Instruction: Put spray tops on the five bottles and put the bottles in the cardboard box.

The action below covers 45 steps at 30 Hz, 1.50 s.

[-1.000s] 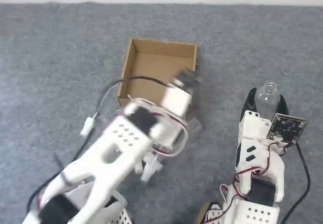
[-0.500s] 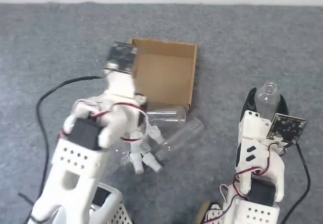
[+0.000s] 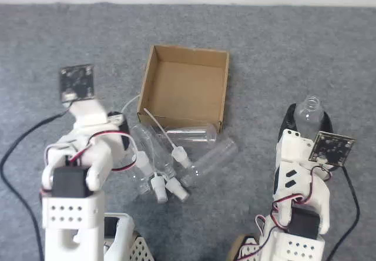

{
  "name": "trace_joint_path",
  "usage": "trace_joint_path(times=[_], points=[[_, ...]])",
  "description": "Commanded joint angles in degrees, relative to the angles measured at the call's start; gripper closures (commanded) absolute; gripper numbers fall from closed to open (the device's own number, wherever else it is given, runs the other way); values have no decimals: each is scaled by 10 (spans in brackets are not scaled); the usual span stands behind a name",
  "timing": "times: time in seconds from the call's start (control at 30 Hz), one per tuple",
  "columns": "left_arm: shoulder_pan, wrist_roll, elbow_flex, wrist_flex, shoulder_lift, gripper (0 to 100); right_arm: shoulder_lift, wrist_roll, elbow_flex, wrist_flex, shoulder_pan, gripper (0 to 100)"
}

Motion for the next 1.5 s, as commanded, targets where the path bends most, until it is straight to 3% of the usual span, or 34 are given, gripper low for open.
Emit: trace_joint_path(times=[0.0,0.4,0.73,0.87,1.0,1.2,1.47], points=[[-46,1,35,-43,-47,989,-9,0,-10,-15,-6,916],[-191,-33,171,-56,-215,988,-9,0,-3,-19,-6,916],[-269,-112,291,-55,-373,984,-9,0,-2,-19,-6,916],[-275,-127,302,-16,-411,885,-9,0,-2,-19,-7,916],[-274,-127,298,15,-417,791,-9,0,-2,-19,-7,916],[-277,-135,272,14,-415,786,-9,0,-2,-19,-7,916],[-333,-228,200,17,-320,786,-9,0,-2,-19,-7,916]])
